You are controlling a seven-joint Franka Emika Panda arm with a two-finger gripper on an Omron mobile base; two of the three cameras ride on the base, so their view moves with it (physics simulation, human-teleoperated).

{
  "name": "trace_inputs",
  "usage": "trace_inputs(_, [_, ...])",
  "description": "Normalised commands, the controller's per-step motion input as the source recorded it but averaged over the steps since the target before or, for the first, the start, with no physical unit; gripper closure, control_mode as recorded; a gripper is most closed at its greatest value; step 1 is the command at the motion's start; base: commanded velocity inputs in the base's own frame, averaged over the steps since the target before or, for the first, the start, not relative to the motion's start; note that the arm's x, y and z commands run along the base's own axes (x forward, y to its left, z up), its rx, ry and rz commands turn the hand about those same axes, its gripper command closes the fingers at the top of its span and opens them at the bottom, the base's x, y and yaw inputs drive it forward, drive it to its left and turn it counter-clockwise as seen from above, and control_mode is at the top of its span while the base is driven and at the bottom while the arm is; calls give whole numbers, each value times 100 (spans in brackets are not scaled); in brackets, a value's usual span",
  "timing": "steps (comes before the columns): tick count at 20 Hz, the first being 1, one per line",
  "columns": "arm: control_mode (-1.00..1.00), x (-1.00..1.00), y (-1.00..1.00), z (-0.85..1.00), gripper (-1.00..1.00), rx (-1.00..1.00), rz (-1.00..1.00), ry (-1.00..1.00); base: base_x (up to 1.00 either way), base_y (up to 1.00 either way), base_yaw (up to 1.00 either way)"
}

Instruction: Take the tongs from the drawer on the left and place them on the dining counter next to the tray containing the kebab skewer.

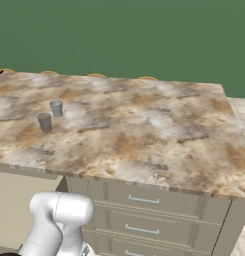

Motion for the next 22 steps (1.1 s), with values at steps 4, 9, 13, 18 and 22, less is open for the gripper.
trace_inputs(4, [-100,79,-47,15,-100,14,8,17,0,0,0])
trace_inputs(9, [-100,65,-32,0,-100,9,12,14,0,0,0])
trace_inputs(13, [-100,67,-11,0,-100,14,1,2,0,0,0])
trace_inputs(18, [-100,49,0,-11,-100,18,-12,1,0,0,0])
trace_inputs(22, [-100,22,0,-27,-100,22,-27,0,0,0,0])
